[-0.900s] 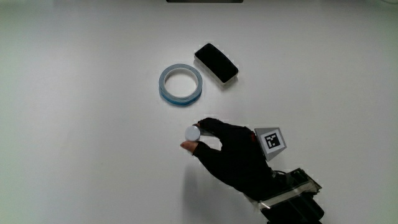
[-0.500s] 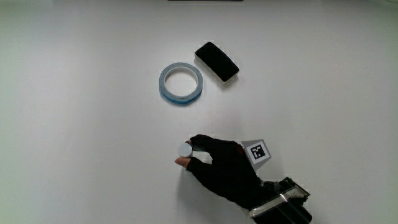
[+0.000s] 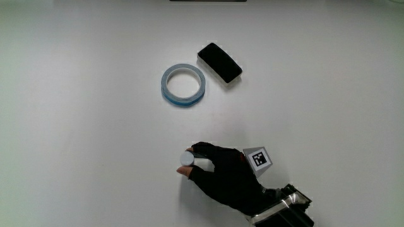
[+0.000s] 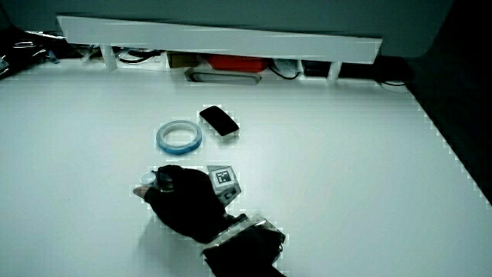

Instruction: Place glue stick

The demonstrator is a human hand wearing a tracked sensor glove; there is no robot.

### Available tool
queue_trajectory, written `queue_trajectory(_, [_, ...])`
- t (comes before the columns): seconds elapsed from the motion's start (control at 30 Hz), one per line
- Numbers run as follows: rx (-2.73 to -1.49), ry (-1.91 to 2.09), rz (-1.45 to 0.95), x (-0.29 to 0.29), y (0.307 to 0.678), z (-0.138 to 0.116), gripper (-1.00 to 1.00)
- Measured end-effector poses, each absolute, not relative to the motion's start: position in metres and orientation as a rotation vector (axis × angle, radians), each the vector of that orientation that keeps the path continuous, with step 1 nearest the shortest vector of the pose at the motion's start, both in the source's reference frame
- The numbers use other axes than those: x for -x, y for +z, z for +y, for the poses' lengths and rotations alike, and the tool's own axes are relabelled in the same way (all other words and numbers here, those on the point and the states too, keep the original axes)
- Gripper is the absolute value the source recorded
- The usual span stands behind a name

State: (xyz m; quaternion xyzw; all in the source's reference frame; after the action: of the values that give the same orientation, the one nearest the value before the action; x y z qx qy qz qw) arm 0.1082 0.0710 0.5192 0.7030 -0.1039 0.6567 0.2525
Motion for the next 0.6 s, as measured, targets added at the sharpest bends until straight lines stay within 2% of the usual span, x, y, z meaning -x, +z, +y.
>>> queue_trajectory(0.6, [-1.894, 1.767, -0.263, -0.1146, 0.5157, 0.0747, -0.73])
